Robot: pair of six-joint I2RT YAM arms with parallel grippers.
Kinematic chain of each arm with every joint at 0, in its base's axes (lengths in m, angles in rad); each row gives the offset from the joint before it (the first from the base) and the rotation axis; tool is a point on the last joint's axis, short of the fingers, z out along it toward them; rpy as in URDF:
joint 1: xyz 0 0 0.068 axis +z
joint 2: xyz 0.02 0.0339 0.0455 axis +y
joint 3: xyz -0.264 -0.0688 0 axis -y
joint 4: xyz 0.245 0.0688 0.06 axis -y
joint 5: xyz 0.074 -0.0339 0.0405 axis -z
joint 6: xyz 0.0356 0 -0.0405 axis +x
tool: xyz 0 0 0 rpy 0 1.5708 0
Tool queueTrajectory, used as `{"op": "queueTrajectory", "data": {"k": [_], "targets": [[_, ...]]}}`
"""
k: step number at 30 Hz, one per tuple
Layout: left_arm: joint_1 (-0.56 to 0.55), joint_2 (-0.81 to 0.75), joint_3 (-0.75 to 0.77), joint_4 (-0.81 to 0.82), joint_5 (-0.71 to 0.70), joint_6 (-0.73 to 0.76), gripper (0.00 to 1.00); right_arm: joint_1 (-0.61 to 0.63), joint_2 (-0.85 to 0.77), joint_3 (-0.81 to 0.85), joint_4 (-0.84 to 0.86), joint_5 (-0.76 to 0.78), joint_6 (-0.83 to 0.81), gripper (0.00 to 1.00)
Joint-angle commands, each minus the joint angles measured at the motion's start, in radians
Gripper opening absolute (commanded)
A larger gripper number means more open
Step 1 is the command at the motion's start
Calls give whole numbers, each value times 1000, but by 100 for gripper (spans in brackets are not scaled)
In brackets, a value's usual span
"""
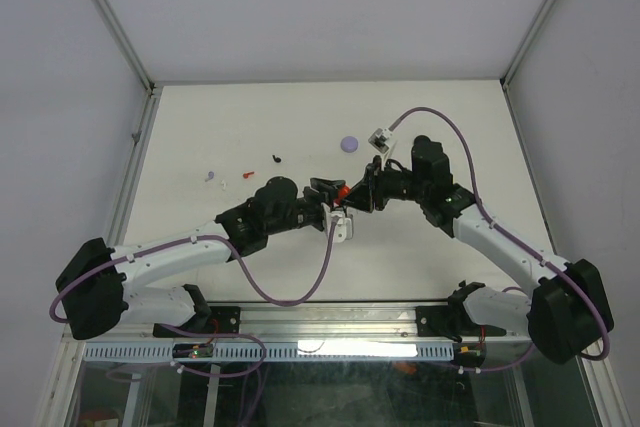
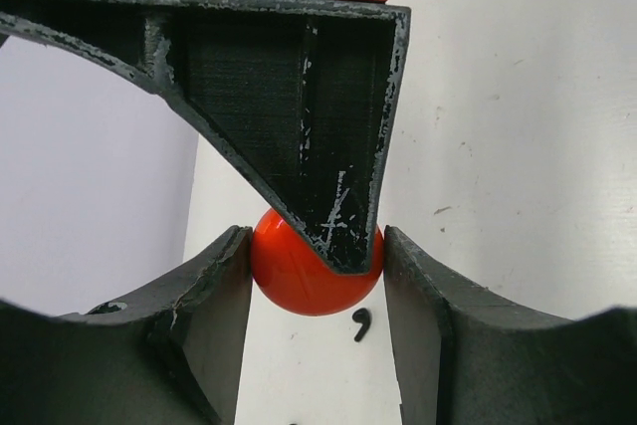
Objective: Insert the wireless bluetooth earbuds into the charging case
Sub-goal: Pick up the charging case at the center of the board.
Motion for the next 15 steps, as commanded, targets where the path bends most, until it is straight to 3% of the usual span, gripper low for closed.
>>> {"op": "queueTrajectory", "data": {"k": [1, 8, 12, 15], "targets": [[-16, -34, 50, -17, 9, 75, 19, 5, -3, 64, -17, -49, -33, 35], [-37, -31, 54, -38, 0, 108, 18, 9, 18, 67, -12, -59, -31, 32], [-51, -29, 51, -39, -17, 121, 25, 9, 32, 64, -15, -68, -46, 18], [-57, -38, 45, -41, -41, 122, 39, 10, 35, 62, -16, -81, -68, 2]]}}
